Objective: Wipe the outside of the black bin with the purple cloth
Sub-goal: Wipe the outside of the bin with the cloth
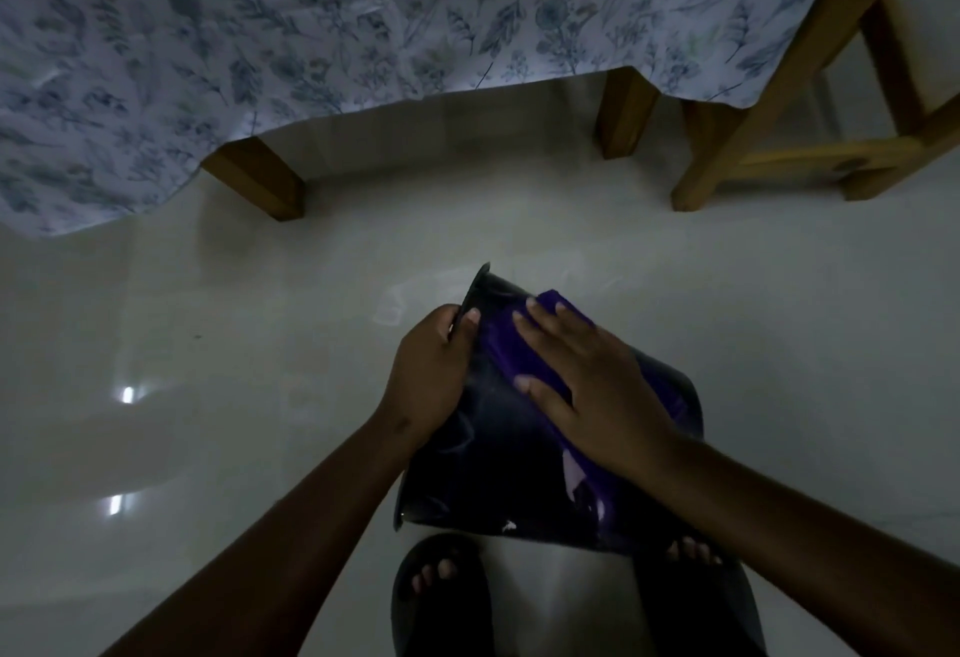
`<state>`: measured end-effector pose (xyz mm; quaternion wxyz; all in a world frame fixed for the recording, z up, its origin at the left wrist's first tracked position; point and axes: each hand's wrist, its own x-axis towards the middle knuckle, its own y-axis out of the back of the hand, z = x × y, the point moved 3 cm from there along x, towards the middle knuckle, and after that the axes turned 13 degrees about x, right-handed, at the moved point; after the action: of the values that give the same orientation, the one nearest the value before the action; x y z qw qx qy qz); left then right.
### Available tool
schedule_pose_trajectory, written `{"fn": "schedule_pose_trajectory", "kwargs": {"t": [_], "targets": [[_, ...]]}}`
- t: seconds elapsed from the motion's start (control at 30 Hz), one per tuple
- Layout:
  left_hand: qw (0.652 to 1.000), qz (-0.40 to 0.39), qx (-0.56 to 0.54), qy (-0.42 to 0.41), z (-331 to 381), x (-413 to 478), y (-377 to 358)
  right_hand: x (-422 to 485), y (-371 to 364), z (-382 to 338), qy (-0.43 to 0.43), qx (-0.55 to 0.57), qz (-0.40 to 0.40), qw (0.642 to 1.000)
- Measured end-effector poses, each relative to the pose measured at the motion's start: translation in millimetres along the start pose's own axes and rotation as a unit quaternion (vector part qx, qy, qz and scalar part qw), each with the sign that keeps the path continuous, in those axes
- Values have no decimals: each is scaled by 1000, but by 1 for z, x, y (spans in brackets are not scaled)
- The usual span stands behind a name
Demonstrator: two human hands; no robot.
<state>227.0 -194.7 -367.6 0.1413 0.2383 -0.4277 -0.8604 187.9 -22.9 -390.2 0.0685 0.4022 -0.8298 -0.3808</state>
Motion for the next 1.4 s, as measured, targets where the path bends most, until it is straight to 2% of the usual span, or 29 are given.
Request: {"fn": "schedule_pose_trajectory", "kwargs": {"t": [0.13, 0.2, 0.27, 0.37, 0.47, 0.57, 0.7, 0.8, 1.0, 1.1, 1.23, 1.4], "targets": [[1000, 15, 20, 5, 5, 13, -2, -52, -22, -13, 103, -92, 6, 990], [1000, 20, 4, 16, 11, 15, 1, -51, -21, -11, 115, -105, 10, 988], [998, -16, -61, 24, 12, 10, 6, -35, -10, -4, 86, -102, 19, 991], [992, -77, -98, 6, 11, -13, 7, 7, 23, 19, -8, -8, 56, 998], [998, -27, -62, 13, 11, -25, 6, 36, 34, 38, -67, 24, 71, 995], [999, 3, -32, 24, 13, -11, 5, 18, 19, 27, -65, -27, 80, 994], [999, 4, -35, 23, 20, 5, 2, -41, -14, -2, -24, -100, 92, 990], [999, 7, -45, 21, 20, 1, 2, -39, -14, 0, -14, -87, 96, 991], [1000, 11, -8, 11, 19, -1, 2, 31, 28, 29, -72, -28, 105, 991], [1000, 4, 3, 14, 22, 5, 4, 14, 18, 24, -75, -58, 105, 990], [1000, -11, 6, 20, 24, 13, 3, -49, -22, -1, -6, -108, 86, 990], [1000, -17, -18, 9, 21, 9, 1, -8, 3, 6, -32, -84, 90, 992]]}}
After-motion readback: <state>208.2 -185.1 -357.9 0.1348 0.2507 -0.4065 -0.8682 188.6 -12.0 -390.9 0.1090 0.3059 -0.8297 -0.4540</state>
